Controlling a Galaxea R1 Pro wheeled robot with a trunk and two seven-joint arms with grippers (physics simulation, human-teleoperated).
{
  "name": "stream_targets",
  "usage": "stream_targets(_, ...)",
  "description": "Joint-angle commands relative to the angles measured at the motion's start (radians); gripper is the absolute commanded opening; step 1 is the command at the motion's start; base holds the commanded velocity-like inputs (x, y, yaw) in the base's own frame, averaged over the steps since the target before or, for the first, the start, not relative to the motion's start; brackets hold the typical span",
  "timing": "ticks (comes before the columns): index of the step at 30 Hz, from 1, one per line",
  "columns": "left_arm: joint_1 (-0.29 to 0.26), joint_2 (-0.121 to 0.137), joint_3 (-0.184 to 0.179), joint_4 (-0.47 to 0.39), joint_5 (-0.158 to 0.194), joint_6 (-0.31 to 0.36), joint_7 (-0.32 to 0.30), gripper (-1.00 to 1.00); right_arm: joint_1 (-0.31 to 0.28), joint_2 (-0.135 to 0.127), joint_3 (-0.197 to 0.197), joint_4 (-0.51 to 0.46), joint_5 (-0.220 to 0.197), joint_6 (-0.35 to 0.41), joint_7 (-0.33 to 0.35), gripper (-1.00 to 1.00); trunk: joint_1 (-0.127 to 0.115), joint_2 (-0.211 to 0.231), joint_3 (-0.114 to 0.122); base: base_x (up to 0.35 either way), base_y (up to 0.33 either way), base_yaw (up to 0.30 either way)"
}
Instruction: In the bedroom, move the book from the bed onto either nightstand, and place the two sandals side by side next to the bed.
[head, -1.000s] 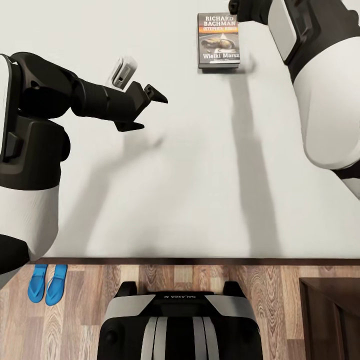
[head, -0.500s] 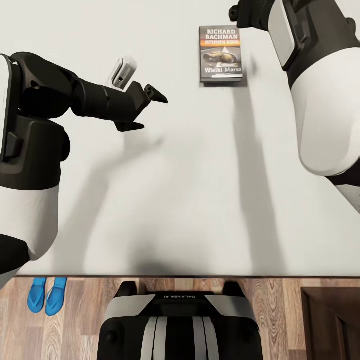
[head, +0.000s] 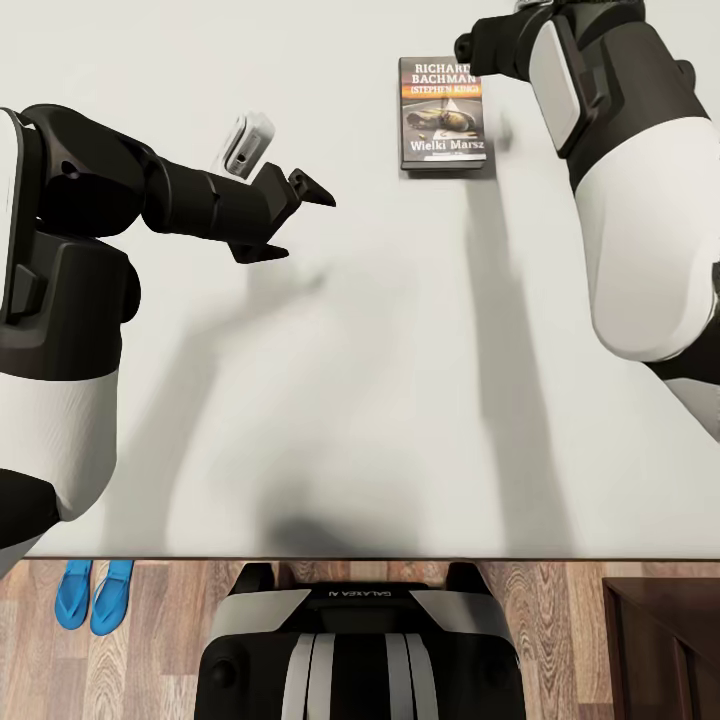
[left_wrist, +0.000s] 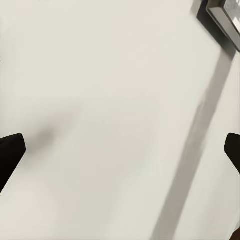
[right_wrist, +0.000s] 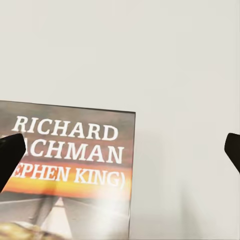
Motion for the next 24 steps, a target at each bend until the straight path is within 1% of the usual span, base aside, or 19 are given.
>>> stream_targets(1,-0.001,0.001,0.0,0.0,0.004,0.009,0.006,1.0,0.001,0.001,-0.007,-0.001,0.01,0.004,0.004,1.0,0.0,0.0,0.0,0.003,0.0,0.0)
stream_targets(17,-0.001,0.001,-0.001,0.0,0.004,0.01,0.007,1.0,0.015,0.002,-0.007,0.0,0.009,0.0,0.001,1.0,0.0,0.0,0.0,0.064,0.019,0.0)
stream_targets(24,0.0,0.001,0.0,0.0,0.004,0.009,0.008,1.0,0.022,0.002,-0.009,0.01,0.012,-0.046,-0.001,1.0,0.0,0.0,0.0,0.012,0.004,0.0)
